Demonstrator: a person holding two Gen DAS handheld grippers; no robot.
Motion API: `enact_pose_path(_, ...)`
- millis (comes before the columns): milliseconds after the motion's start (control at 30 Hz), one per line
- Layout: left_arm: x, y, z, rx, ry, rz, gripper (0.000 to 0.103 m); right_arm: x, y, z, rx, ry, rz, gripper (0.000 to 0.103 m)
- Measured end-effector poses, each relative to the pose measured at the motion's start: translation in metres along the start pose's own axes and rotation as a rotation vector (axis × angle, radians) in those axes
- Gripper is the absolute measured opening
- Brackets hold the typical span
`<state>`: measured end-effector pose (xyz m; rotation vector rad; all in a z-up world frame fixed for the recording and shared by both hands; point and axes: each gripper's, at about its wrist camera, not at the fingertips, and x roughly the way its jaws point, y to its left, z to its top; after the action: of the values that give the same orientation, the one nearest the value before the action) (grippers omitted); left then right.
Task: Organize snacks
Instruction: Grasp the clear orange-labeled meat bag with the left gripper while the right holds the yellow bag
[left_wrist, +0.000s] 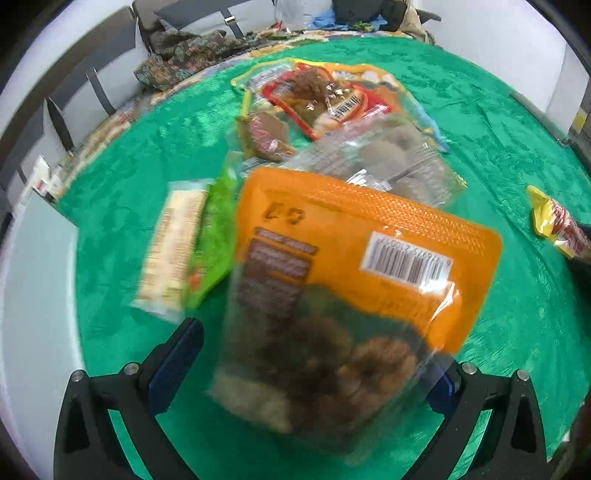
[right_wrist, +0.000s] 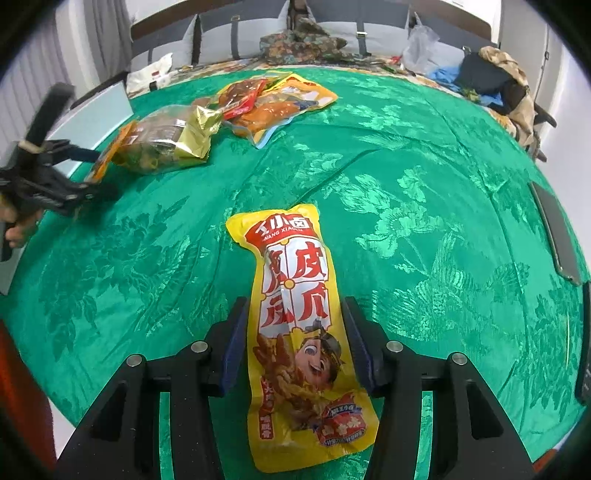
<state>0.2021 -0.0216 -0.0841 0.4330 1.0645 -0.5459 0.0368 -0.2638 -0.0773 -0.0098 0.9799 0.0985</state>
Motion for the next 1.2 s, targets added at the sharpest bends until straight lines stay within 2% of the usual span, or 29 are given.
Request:
enact_pose_path(33,0.000,-0.001,0.001,-0.019,-0.003,-0.041,0.099,0.000,0.000,0.000,0.001,-0.001,0.002,0.054)
enact_pose_path(167,-0.012,-0.023,-0.012,-0.042,0.001,-0.009,0.081,-0.001,-0.005,0.000,0.030,-0.003,0.028,0.054)
enact_pose_path(300,-0.024,-0.049,-0.035,-0.150,0.079,0.014,0.082,-0.001,-0.013,0.001,0.084,0.007,0.064,0.054)
enact_pose_path(367,-0.025,-0.058,-0.043,-0.223,0.131,-0.025,0.085,0.000,-0.016,0.003,0.109,0.021,0.079,0.054)
enact_pose_path(400,-0.028,-0.064,-0.045,-0.223,0.132,-0.032,0.089,0.000,-0.016,0.004,0.114,0.028,0.081,0.054)
enact_pose_path(467,-0.028,-0.075,-0.047,-0.168,0.139,-0.024,0.090,0.002,-0.015,0.007,0.119,0.051,0.087,0.057)
enact_pose_path(533,-0.028,-0.080,-0.045,-0.106,0.136,0.003,0.097,0.003,-0.014,0.009,0.110,0.078,0.096,0.066)
enact_pose_path(600,-0.028,-0.079,-0.045,-0.068,0.141,0.006,0.099,0.005,-0.008,0.012,0.078,0.121,0.086,0.069)
enact_pose_path(700,-0.029,-0.073,-0.049,-0.050,0.141,-0.020,0.100,0.008,-0.003,0.014,0.023,0.174,0.061,0.069)
enact_pose_path(733,-0.029,-0.070,-0.053,-0.065,0.141,-0.040,0.095,0.009,-0.001,0.015,0.002,0.187,0.054,0.069)
enact_pose_path(767,-0.033,-0.067,-0.055,-0.084,0.131,-0.065,0.088,0.010,0.000,0.015,-0.013,0.195,0.047,0.069)
enact_pose_path(800,-0.039,-0.066,-0.058,-0.092,0.114,-0.060,0.076,0.010,0.000,0.016,-0.026,0.203,0.036,0.060)
enact_pose_path(833,-0.044,-0.067,-0.061,-0.100,0.109,-0.061,0.071,0.009,-0.001,0.016,-0.028,0.203,0.018,0.051)
enact_pose_path(933,-0.052,-0.063,-0.069,-0.160,0.082,-0.079,0.065,0.005,-0.013,0.016,0.043,0.218,0.060,0.050)
enact_pose_path(1000,-0.059,-0.055,-0.078,-0.236,0.057,-0.093,0.065,0.001,-0.024,0.013,0.125,0.214,0.110,0.050)
enact_pose_path(1133,-0.081,-0.038,-0.096,-0.388,-0.038,-0.149,0.065,-0.016,-0.043,0.003,0.332,0.164,0.264,0.050)
enact_pose_path(1200,-0.099,-0.030,-0.101,-0.435,-0.089,-0.171,0.065,-0.023,-0.041,0.001,0.366,0.148,0.292,0.050)
